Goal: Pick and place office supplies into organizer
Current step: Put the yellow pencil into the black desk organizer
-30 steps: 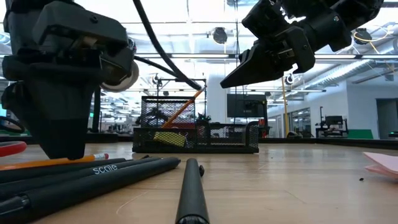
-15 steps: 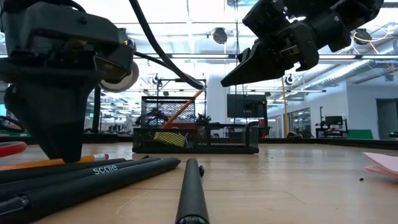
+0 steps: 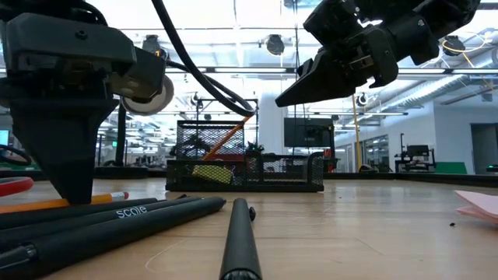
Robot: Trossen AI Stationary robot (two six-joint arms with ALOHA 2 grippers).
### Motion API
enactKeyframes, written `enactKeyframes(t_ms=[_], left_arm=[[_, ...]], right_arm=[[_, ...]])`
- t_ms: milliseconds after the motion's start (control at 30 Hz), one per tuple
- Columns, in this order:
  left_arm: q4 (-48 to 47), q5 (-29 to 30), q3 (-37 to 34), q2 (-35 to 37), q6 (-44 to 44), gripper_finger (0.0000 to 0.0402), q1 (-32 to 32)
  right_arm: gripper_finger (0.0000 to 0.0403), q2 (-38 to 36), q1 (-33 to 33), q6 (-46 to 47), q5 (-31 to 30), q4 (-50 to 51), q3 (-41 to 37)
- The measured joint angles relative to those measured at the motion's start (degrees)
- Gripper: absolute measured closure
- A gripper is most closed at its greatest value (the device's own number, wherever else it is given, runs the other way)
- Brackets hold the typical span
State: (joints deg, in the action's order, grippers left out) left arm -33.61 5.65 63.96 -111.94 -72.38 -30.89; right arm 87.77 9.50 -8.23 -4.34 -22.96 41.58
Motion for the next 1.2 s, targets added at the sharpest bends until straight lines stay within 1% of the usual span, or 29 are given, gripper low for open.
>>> enactKeyframes(t_ms=[433, 700, 900, 1200], left_arm=[[0.07, 1.74, 0.0, -0.16, 6.25, 0.0309, -1.27], [1.13, 5.66, -0.1, -0.29, 11.95, 0.0309, -2.99], [2.62, 8.7, -0.81, 1.88, 11.86, 0.0309, -3.1], [3.85, 10.46, -0.81, 3.17, 12.15, 0.0309, -3.1]], right_arm=[[0.0399, 0.0, 0.0, 0.02, -0.02, 0.0, 0.0], [0.0399, 0.0, 0.0, 0.07, -0.02, 0.02, 0.0], [0.0399, 0.0, 0.0, 0.57, -0.02, 0.0, 0.0], [0.0399, 0.0, 0.0, 0.71, -0.01, -0.22, 0.0]])
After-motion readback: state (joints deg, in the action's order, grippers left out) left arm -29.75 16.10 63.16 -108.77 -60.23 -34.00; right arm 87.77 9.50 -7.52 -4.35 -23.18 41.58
